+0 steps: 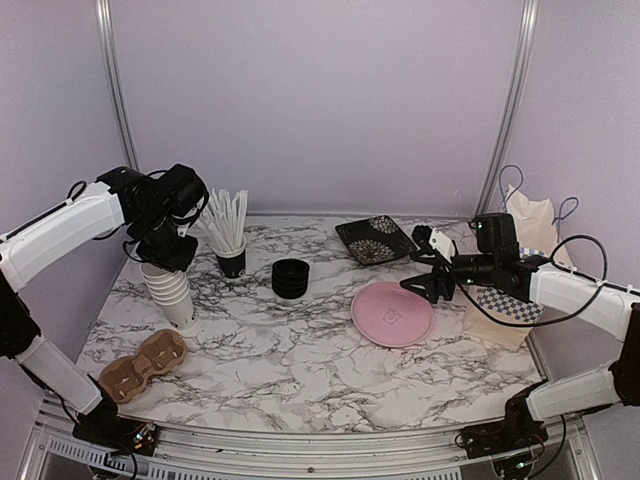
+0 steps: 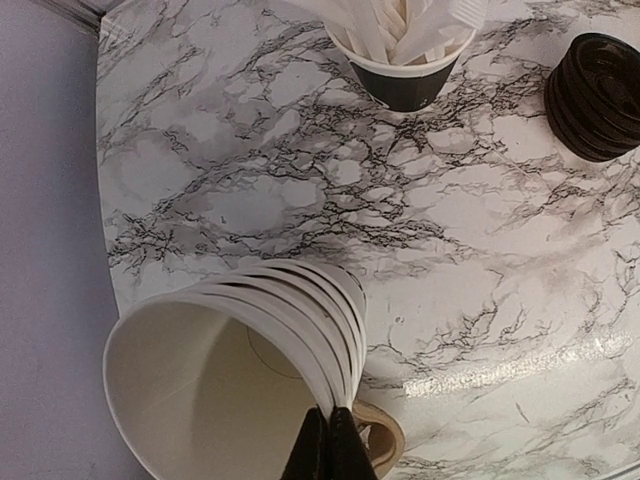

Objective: Pack the takeout coffee

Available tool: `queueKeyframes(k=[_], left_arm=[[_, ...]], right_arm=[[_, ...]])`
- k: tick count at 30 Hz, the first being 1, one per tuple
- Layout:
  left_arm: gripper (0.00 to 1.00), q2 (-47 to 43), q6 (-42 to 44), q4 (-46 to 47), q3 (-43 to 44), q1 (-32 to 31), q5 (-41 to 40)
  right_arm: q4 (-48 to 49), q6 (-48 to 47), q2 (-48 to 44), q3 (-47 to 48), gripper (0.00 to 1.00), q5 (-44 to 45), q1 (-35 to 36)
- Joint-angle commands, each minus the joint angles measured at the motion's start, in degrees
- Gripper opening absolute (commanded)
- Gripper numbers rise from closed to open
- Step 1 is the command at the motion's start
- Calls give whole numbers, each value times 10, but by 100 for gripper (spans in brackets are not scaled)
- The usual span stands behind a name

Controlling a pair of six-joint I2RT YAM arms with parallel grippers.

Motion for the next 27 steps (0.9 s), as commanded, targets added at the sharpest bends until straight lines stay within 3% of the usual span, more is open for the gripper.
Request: queueKeyframes(k=[1,3,4,6,7,12,13,14,15,17,27], left_arm=[[0,5,-10,-49,22,-1,-114],[0,24,-18,-78,30,-1,-191],[0,27,-15,-80,37,0,-151],[0,9,-1,-34,35,1,26],[0,4,-21,-16,38,-1,24],[0,31,-50,-73,87,10,-175],[0,30,-42,-66,97,15,-128],[0,20,-29,-39,93,21,-21],[0,11,-37,-26,89,19,-41],[0,28,-48,-66,111,12,-159],[0,14,-40,-80,125,25,-107]], right_arm=[[1,-9,-11,-1,72,7,-3],[1,-10,-10,-1,72,7,-3],[0,-10,-9,0,72,7,-3],[-4,-11,-7,1,72,6,-3],[-4,-12,-7,1,72,5,-3],[-6,-13,-10,1,72,5,-3],[-7,-14,-10,1,72,5,-3],[-7,-14,-10,1,72,5,-3],[-7,-14,-10,1,72,4,-3],[-8,-16,-9,0,72,2,-3],[-11,-18,-6,0,72,-2,-3]])
